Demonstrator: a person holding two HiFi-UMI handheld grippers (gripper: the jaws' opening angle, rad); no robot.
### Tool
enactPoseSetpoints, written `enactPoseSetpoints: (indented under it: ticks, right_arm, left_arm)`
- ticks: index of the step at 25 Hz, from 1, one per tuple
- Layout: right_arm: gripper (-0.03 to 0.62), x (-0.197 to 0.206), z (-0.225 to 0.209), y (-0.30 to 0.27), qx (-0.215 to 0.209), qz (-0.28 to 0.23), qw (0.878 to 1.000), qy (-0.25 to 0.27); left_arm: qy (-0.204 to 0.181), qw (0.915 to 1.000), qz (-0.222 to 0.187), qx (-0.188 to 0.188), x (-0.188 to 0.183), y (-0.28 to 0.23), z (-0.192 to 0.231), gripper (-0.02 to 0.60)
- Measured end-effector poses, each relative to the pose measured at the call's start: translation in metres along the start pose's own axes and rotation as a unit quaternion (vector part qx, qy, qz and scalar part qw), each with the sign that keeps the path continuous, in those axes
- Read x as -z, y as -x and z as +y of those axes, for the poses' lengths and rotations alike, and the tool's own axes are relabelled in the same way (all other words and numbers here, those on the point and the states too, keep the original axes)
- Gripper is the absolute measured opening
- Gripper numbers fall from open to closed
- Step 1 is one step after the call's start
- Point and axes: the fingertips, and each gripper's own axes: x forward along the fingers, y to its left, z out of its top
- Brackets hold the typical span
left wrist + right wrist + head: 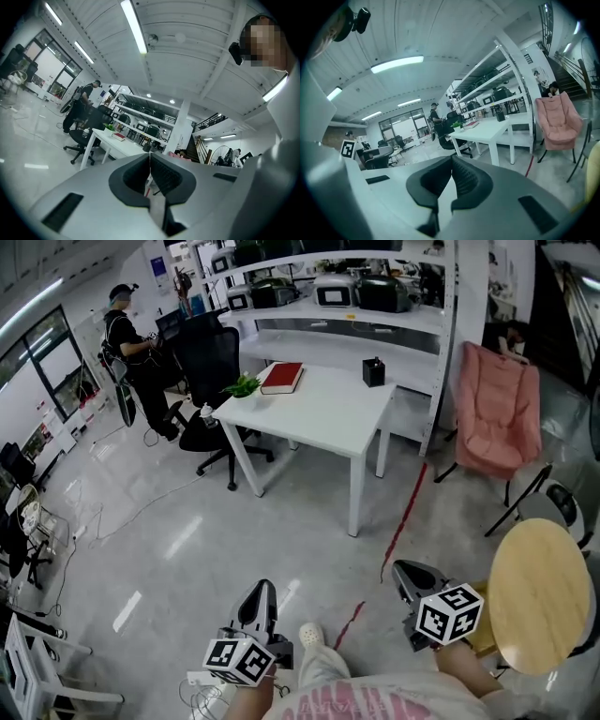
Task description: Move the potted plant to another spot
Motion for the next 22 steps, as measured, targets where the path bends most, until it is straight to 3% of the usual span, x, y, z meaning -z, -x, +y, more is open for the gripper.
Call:
enactPoseSetpoints:
  ticks: [11, 22]
  right_arm:
    - [0.014, -0.063, 0.016, -0.145, 0.0, 0.011, 1.0, 0.015]
    - [0.014, -0.116, 0.045, -0.283, -0.016, 0.009, 0.999, 0.045]
  left_arm:
    - [-0.004, 1.0, 0.0, 0.007, -0.075, -0.097, 0.094, 0.025]
    - [-0.019, 0.9994, -0.028, 0.005, -0.154, -0.158, 0.185, 0.025]
